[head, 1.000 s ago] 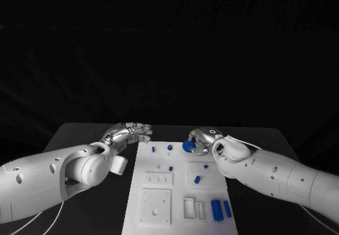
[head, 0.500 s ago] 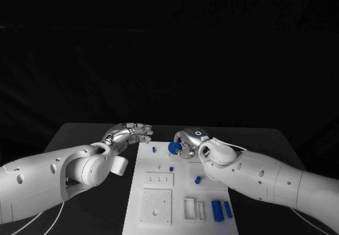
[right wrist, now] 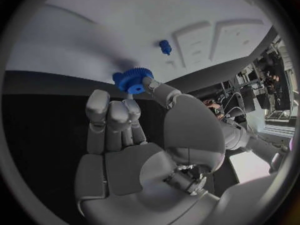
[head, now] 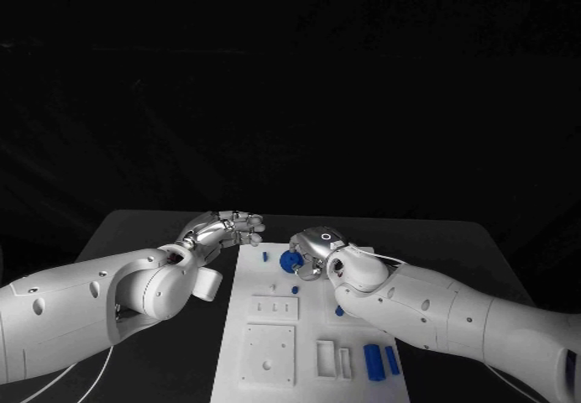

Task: Assemble the parts on the task board

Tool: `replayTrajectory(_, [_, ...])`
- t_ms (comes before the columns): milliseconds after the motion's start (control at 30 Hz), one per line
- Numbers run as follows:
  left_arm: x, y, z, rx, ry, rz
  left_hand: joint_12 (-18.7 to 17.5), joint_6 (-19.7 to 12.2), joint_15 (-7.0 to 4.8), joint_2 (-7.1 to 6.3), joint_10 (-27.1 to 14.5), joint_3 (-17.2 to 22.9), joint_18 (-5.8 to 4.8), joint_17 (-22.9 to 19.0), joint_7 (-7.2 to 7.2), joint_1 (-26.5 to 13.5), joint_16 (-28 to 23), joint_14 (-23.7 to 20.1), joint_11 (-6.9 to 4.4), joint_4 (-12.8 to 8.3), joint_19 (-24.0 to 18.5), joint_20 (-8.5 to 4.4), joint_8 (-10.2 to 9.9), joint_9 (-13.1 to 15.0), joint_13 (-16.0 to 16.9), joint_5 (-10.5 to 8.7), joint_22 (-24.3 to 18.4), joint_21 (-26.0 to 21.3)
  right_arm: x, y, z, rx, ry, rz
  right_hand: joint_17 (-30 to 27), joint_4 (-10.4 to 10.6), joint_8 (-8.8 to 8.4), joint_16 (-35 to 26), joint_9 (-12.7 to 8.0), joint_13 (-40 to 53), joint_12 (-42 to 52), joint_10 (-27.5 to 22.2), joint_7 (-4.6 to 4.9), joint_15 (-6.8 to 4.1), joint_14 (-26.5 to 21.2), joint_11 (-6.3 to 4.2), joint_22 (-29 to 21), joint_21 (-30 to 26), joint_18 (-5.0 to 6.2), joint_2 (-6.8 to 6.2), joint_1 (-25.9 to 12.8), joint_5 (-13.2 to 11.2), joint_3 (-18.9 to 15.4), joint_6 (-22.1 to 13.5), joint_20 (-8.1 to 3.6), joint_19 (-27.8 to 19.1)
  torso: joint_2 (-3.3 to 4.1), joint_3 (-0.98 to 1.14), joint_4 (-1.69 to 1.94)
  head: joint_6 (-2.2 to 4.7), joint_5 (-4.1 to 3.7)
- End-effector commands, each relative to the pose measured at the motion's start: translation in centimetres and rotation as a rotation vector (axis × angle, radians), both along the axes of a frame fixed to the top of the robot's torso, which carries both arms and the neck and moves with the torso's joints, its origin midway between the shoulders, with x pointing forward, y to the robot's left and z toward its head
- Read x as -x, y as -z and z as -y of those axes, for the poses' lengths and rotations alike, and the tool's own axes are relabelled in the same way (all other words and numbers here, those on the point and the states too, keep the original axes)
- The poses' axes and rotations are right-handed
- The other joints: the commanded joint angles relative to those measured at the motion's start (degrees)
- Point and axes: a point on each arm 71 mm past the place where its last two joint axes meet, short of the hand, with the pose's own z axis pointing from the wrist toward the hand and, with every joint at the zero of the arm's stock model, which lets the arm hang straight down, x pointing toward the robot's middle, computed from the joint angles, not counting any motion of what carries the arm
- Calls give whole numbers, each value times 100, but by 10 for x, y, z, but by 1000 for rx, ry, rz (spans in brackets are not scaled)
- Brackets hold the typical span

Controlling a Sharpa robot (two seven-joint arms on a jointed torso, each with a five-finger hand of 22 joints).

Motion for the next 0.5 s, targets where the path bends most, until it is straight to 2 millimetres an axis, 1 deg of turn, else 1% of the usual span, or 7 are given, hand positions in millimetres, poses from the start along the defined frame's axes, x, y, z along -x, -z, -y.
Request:
replayTrajectory(33, [0, -2, 3, 9, 12, 14, 1, 35, 19, 23, 32, 4, 11, 4, 15, -34, 17, -31, 25, -40, -32, -3, -4, 7, 4, -9, 122, 19, 1, 3, -6, 27, -4, -6, 8, 22, 12, -35, 10, -6, -27, -1, 257, -7, 9, -5, 79, 19, 264, -30, 35, -18, 2, 278, -35, 21, 2, 0, -11, 0, 20])
replayTrajectory(133, [0, -2, 4, 9, 14, 14, 1, 34, 19, 22, 32, 4, 11, 4, 15, -35, 17, -31, 25, -41, -33, -3, -5, 7, 4, -10, 122, 19, 1, 5, -7, 30, -2, -7, 8, 23, 10, -37, 9, -9, -31, -3, 258, -6, 9, -4, 78, 19, 264, -34, 36, -15, 1, 275, -36, 21, 4, 4, -10, 9, 8])
replayTrajectory(267, [0, -2, 4, 9, 15, 14, 1, 34, 19, 23, 32, 4, 10, 4, 15, -36, 17, -30, 25, -41, -32, -3, -5, 7, 4, -9, 122, 20, 0, 6, -6, 36, 5, -8, 9, 25, 5, -40, 8, -23, -47, -19, 260, -5, 9, -2, 78, 19, 264, -45, 33, -12, -4, 269, -36, 20, 6, 3, 4, 6, 0])
replayTrajectory(367, [0, -2, 3, 8, 12, 14, 1, 34, 19, 23, 32, 4, 10, 4, 16, -37, 18, -30, 25, -42, -32, -3, -5, 7, 4, -9, 122, 20, -2, 8, -5, 41, 14, -6, 9, 25, -1, -44, 6, -38, -62, -36, 262, -3, 8, 0, 77, 17, 264, -55, 34, -12, -8, 261, -36, 18, 6, 3, 3, 4, 12])
replayTrajectory(433, [0, -2, 3, 8, 12, 14, 1, 34, 19, 23, 32, 4, 10, 4, 16, -38, 18, -31, 25, -42, -33, -3, -5, 7, 4, -10, 122, 21, -2, 9, -4, 45, 15, -7, 9, 25, -7, -48, 3, -50, -76, -49, 265, -1, 8, 2, 76, 16, 264, -65, 36, -12, -10, 252, -37, 17, 5, 6, -8, 8, 19])
replayTrajectory(500, [0, -2, 3, 8, 13, 14, 1, 34, 19, 22, 32, 4, 10, 4, 16, -38, 18, -31, 25, -43, -33, -3, -6, 7, 4, -10, 122, 21, -3, 9, -5, 45, 15, -9, 9, 26, -18, -54, -2, -69, -97, -71, 269, 2, 7, 6, 75, 14, 264, -79, 38, -13, -13, 235, -37, 14, 5, 6, -11, 9, 26])
